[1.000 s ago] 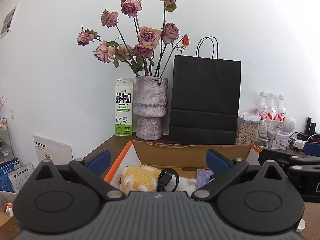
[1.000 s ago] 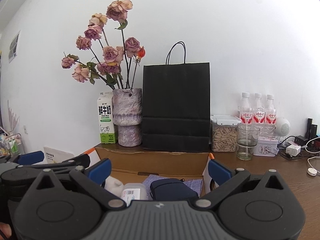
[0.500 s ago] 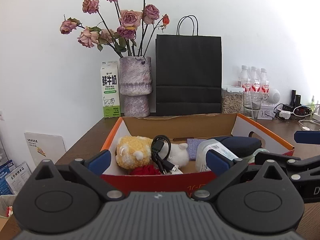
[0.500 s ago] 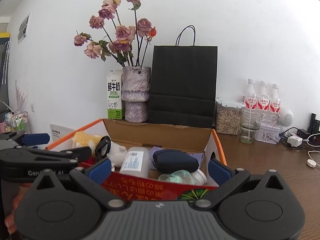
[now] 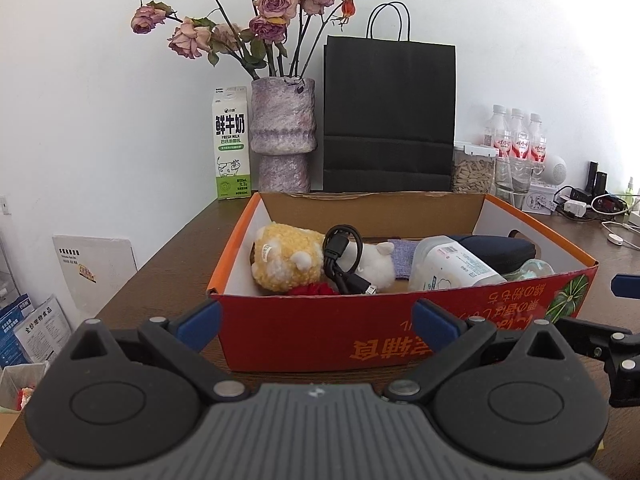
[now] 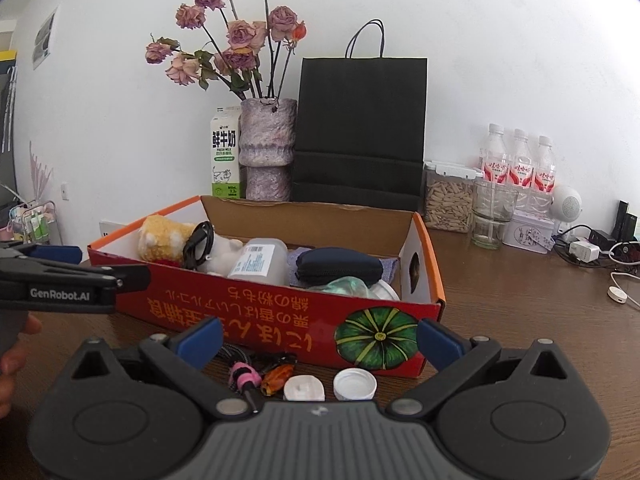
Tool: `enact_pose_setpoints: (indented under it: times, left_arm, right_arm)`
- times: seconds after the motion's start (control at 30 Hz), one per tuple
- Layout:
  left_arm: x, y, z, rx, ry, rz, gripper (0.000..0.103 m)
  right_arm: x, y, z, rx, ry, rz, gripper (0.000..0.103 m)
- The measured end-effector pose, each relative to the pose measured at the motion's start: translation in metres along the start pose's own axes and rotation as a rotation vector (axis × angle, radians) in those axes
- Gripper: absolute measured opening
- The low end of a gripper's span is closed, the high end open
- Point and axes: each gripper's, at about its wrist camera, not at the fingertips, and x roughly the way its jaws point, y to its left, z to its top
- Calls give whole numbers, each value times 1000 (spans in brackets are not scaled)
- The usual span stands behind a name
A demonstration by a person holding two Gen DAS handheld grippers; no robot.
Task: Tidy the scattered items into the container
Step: 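Withdraw both tools from the box toward the yellow block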
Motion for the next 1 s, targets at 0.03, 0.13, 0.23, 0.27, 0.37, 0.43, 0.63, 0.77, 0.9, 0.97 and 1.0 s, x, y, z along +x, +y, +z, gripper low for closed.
enact_pose_setpoints:
  times: [0.03,0.13,0.23,0.27,0.37,0.43,0.63,0.77,0.9,0.97,1.0]
  left_arm:
    - [-2,1,-1,-3,-6,-1,103]
    - [-9,2,-5,1,-30,10,103]
    - [-15,-2,-13,19,-34,25,103]
    - [-17,-3,-16,31,-37,33,103]
    - [-26,-10,-22,74,-61,56,103]
    - [-32,-10,-24,71,-81,53,103]
    - [-33,4,-27,-14,-19,101,103]
    - [-38,11,-30,-36,14,97,103]
    - [-41,10,-34,-22,45,86,103]
    - [-42,8,-36,-20,57,88,103]
    - [-43,9,-37,-25,60,85,103]
  right_arm:
    - [0,-1,-1,4,3,-4,103]
    - [0,-3,-5,10,12,-20,103]
    - [-1,-4,-10,18,22,-40,103]
    - [-2,-5,-12,21,23,-48,103]
    - [-8,-7,-17,38,15,-60,103]
    - [-14,-9,-20,51,10,-62,103]
    - [-34,-9,-30,75,17,-43,103]
    - [-54,-6,-39,63,18,-10,102]
    - [-55,-2,-43,34,78,-4,89]
    - [-48,2,-44,17,127,11,83]
    - [-45,5,-45,5,149,23,82]
